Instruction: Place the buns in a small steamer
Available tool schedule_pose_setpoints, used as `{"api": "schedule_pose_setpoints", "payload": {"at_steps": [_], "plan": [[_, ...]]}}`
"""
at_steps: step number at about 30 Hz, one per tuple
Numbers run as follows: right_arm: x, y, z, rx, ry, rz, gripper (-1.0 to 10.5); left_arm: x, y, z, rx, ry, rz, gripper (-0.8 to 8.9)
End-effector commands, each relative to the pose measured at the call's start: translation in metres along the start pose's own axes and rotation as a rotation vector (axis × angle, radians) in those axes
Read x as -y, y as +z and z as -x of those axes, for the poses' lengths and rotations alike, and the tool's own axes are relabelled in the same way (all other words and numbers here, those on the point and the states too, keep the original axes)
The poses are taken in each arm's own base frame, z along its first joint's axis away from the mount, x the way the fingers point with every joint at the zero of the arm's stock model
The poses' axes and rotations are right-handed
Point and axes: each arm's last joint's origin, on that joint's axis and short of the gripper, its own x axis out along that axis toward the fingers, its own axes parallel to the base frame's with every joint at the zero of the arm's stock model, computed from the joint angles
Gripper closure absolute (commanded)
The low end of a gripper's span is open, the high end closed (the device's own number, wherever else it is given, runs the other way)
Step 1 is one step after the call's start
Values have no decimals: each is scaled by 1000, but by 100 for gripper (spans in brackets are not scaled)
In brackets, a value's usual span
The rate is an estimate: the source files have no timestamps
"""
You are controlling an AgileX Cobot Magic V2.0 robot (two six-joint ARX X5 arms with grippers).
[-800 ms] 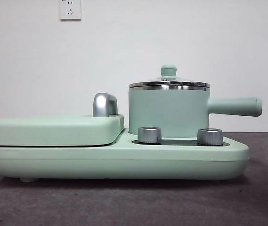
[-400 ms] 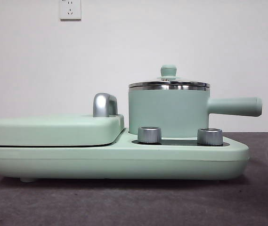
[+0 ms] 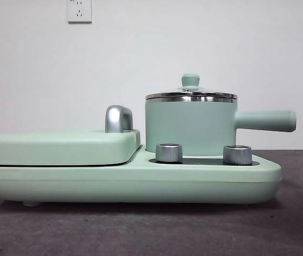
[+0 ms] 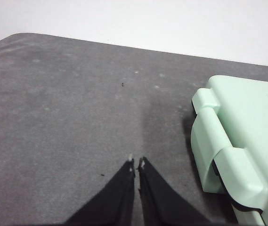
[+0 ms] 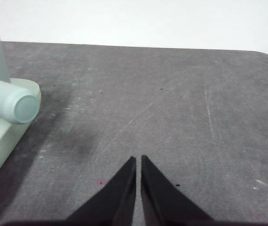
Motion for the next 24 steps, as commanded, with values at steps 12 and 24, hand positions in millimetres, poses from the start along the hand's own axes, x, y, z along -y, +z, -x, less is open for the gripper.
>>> {"api": "schedule_pose_setpoints", "payload": {"at_steps": [12, 24], "plan": [[0, -1, -1, 0, -5, 5, 931, -1, -7, -2, -23, 6, -9, 794], [2, -1, -1, 1, -27, 2, 931, -1, -7, -2, -23, 6, -9, 794]]}}
